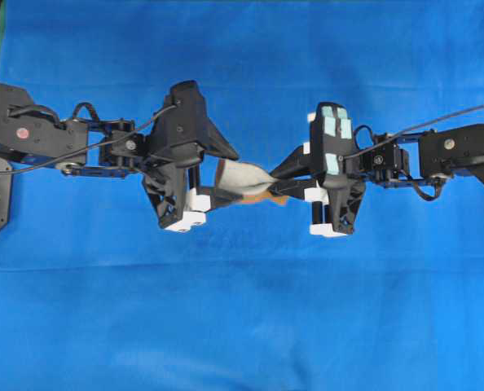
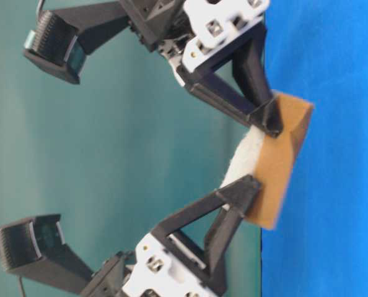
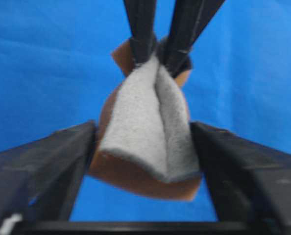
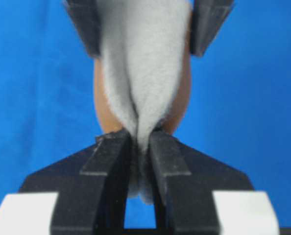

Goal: Hand over the sponge with the left arm and wipe it with the right arm.
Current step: 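Open the left gripper and pull it back, leaving sponge in right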

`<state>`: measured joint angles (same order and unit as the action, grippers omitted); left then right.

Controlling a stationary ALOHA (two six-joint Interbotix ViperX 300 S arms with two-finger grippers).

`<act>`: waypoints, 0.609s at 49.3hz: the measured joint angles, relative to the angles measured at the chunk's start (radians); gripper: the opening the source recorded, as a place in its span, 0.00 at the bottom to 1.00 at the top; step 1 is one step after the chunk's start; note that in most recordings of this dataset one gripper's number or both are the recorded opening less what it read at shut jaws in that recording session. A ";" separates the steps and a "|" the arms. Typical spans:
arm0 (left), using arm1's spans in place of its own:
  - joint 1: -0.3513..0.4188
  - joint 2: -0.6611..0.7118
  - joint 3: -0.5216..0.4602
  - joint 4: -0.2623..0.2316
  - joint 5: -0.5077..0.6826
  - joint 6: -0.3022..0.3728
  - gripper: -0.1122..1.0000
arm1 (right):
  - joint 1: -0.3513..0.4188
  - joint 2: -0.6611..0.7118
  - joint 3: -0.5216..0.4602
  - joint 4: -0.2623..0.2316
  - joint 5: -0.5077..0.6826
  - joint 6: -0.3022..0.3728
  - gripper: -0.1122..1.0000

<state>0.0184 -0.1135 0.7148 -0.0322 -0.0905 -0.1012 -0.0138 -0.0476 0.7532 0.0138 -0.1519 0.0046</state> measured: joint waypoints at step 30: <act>-0.015 -0.291 0.229 0.002 -0.129 -0.002 0.89 | 0.005 0.061 0.000 0.000 0.078 0.006 0.25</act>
<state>0.0031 -0.4050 0.9434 -0.0307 -0.2194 -0.1028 -0.0092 0.0138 0.7532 0.0138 -0.0736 0.0107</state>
